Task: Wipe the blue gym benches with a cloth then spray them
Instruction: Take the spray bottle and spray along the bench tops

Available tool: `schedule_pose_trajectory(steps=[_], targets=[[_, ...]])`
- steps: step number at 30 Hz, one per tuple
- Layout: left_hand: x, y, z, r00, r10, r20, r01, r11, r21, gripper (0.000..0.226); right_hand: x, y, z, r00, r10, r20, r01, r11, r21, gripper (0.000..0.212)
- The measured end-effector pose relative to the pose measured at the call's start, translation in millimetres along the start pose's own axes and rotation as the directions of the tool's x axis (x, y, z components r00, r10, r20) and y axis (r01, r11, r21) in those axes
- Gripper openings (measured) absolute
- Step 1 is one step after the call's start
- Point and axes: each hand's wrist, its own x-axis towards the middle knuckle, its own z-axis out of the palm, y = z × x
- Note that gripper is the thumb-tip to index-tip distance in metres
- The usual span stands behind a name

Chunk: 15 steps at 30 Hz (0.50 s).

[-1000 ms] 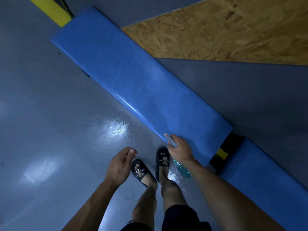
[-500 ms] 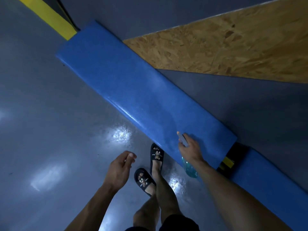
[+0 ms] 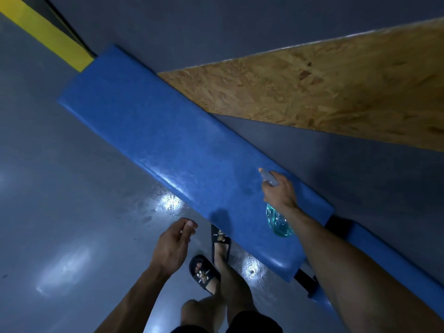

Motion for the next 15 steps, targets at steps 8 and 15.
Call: schedule_pose_trajectory(steps=[8, 15], targets=[[10, 6, -7, 0.999, -0.034, -0.027, 0.034, 0.999, -0.013, 0.029, -30, 6, 36, 0.967, -0.118, 0.225, 0.12, 0.993, 0.003, 0.02], [16, -4, -19, 0.998, -0.015, -0.069, 0.012, 0.999, -0.039, 0.031, -62, -7, 81, 0.912, -0.229, 0.342, 0.27, 0.96, -0.078, 0.025]])
